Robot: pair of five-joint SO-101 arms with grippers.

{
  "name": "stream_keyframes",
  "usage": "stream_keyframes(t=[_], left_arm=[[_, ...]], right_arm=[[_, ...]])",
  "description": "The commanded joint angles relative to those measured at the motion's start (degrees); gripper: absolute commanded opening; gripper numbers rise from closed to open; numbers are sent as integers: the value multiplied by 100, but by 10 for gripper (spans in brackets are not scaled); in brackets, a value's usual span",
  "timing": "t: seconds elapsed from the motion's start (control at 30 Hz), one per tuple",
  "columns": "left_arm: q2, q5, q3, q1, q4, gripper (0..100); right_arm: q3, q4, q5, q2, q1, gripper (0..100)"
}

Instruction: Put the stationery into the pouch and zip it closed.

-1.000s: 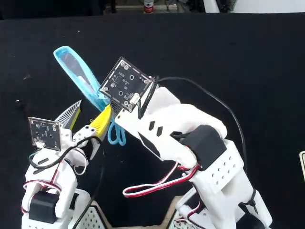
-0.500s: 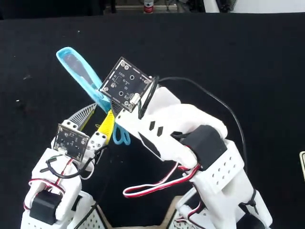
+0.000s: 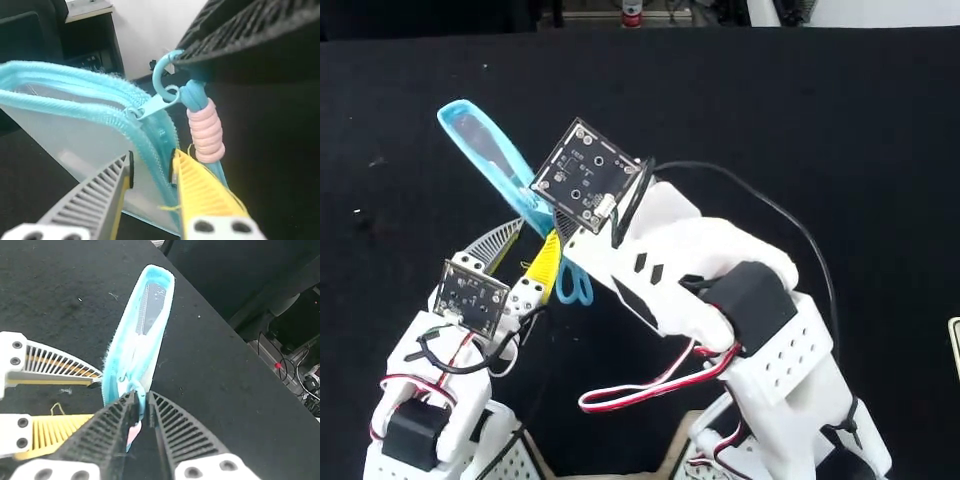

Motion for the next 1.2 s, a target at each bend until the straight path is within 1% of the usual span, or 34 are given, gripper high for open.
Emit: stream_keyframes(t=[0.0, 0.07, 0.13, 0.23, 0.4, 0.47, 0.7, 0.83, 0.97, 1.07, 1.17], left_arm=[[-9, 976, -787, 92, 615, 239], [-9, 1407, -884, 84, 747, 255], [0, 1310, -831, 84, 730, 255], [-18, 1266, -514, 22, 237, 255], [-18, 1275, -154, -690, -598, 255], [-9, 1275, -84, -769, -747, 255], [9, 1284, 4, -497, -800, 255], [9, 1275, 330, -356, -923, 255], [-9, 1275, 673, -365, -1169, 255], [-9, 1275, 690, -356, -1196, 254], [-18, 1257, 690, -356, -1196, 202]], right_arm=[[-40, 18, 26, -286, 79, 12], [-40, 18, 26, -286, 79, 12], [-40, 18, 26, -286, 79, 12], [-40, 18, 26, -286, 62, 12], [-48, 123, 18, -286, 53, 12], [-48, 167, 18, -286, 53, 12], [-48, 141, 26, -286, 53, 12], [-48, 141, 26, -286, 53, 12], [-48, 132, 26, -286, 53, 12], [-48, 132, 26, -286, 53, 12], [-40, 132, 26, -286, 53, 12]])
